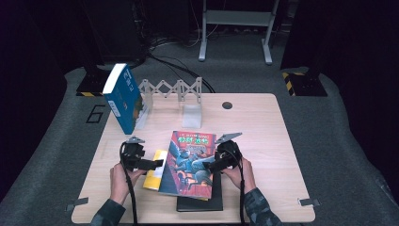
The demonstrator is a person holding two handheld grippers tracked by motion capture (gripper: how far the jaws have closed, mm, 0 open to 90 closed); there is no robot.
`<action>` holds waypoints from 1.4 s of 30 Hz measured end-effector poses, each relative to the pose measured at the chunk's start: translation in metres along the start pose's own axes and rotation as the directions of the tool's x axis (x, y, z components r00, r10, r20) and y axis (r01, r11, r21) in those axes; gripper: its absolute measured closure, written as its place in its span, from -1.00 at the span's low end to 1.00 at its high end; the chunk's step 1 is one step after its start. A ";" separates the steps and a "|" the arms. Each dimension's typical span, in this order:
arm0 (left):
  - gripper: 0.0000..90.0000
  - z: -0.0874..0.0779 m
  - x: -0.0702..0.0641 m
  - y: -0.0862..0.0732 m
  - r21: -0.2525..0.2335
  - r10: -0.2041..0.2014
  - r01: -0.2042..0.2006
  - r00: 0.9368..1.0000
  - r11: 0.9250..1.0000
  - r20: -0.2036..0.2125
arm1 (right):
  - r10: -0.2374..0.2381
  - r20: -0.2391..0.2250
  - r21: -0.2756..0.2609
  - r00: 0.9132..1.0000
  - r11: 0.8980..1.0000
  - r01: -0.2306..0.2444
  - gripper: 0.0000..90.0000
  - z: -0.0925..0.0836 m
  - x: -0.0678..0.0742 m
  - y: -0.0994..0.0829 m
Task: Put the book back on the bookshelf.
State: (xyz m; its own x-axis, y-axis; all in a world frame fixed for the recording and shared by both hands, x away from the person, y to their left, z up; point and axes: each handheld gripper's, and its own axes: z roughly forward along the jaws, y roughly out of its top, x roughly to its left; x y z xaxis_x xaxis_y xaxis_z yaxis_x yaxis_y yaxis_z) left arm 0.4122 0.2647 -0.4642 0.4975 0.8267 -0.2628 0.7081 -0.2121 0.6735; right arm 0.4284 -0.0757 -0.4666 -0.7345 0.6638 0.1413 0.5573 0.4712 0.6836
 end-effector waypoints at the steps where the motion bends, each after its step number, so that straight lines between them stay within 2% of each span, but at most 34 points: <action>1: -1.00 0.004 0.000 0.005 -0.003 -0.001 0.001 1.000 1.000 -0.001 | -0.005 -0.005 0.000 1.000 1.000 0.005 -1.00 0.000 -0.001 -0.001; 4: -1.00 0.008 0.003 0.012 0.006 0.002 -0.002 1.000 1.000 0.020 | 0.018 -0.016 -0.002 1.000 1.000 -0.018 -0.99 0.001 -0.001 -0.001; 9: -1.00 0.015 0.005 0.024 0.001 -0.003 0.003 1.000 1.000 0.022 | -0.010 -0.007 0.004 1.000 1.000 0.010 -0.97 0.000 0.000 0.001; 12: -1.00 0.019 0.005 0.029 -0.001 -0.008 0.008 1.000 1.000 0.021 | -0.008 -0.013 0.018 1.000 1.000 0.009 -0.94 0.000 0.001 0.003; 14: -1.00 0.022 0.005 0.033 0.018 0.004 -0.004 1.000 1.000 0.013 | -0.012 -0.018 0.020 1.000 1.000 0.013 -0.94 0.002 0.001 0.004; 16: -1.00 0.028 0.006 0.039 0.048 0.008 -0.010 0.999 0.999 0.032 | -0.012 -0.021 0.024 1.000 1.000 0.013 -0.94 0.003 0.001 0.005; 18: -1.00 0.031 0.005 0.041 0.053 -0.004 0.002 0.999 0.999 0.041 | -0.002 -0.021 0.015 1.000 1.000 0.002 -0.94 0.004 0.002 0.006; 19: -1.00 0.035 0.006 0.045 0.073 -0.004 0.001 0.999 0.997 0.042 | -0.007 -0.028 0.015 1.000 1.000 0.007 -0.94 0.006 0.003 0.007; 20: -1.00 0.038 0.004 0.046 0.077 -0.001 -0.001 1.000 0.997 0.027 | -0.017 -0.025 0.026 1.000 0.999 0.018 -0.94 0.006 0.003 0.008; 21: -1.00 0.041 0.005 0.047 0.090 -0.001 -0.003 0.999 0.996 0.040 | -0.014 -0.021 0.027 1.000 1.000 0.015 -0.94 0.006 0.004 0.009; 24: -1.00 0.045 0.004 0.049 0.098 -0.011 0.008 0.999 0.995 0.031 | -0.027 -0.018 0.030 0.999 0.999 0.027 -0.95 0.007 0.005 0.010; 25: -1.00 0.048 0.004 0.052 0.119 -0.020 0.014 0.999 0.993 0.048 | -0.033 -0.021 0.029 0.999 0.999 0.034 -0.95 0.008 0.004 0.010; 27: -1.00 0.051 0.002 0.054 0.124 -0.023 0.017 0.999 0.992 0.049 | -0.029 -0.019 0.026 0.999 0.999 0.029 -0.95 0.008 0.004 0.011; 29: -1.00 0.052 0.002 0.056 0.130 -0.023 0.017 0.998 0.991 0.050 | -0.026 -0.022 0.027 0.999 0.999 0.027 -0.95 0.008 0.004 0.011; 30: -1.00 0.054 -0.001 0.058 0.138 -0.011 0.005 0.999 0.990 0.047 | -0.029 -0.023 0.026 0.999 0.999 0.029 -0.95 0.009 0.004 0.011; 34: -1.00 0.059 -0.006 0.060 0.141 -0.007 0.002 0.999 0.990 0.036 | -0.011 -0.024 0.028 1.000 1.000 0.012 -0.95 0.010 0.005 0.012; 37: -1.00 0.060 -0.006 0.061 0.158 0.014 -0.020 0.999 0.987 0.044 | -0.021 -0.026 0.028 0.999 0.999 0.021 -0.95 0.010 0.005 0.012; 42: -1.00 0.063 -0.010 0.060 0.124 -0.006 0.001 0.999 0.992 0.035 | -0.020 -0.025 0.027 0.999 0.999 0.021 -0.95 0.010 0.005 0.012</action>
State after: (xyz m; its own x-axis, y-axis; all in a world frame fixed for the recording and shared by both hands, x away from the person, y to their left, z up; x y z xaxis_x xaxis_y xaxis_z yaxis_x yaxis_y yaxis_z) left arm 0.4813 0.2111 -0.4645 0.5106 0.8093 -0.2904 0.7656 -0.2742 0.5820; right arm 0.4356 -0.0609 -0.4651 -0.7552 0.6391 0.1455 0.5519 0.5003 0.6672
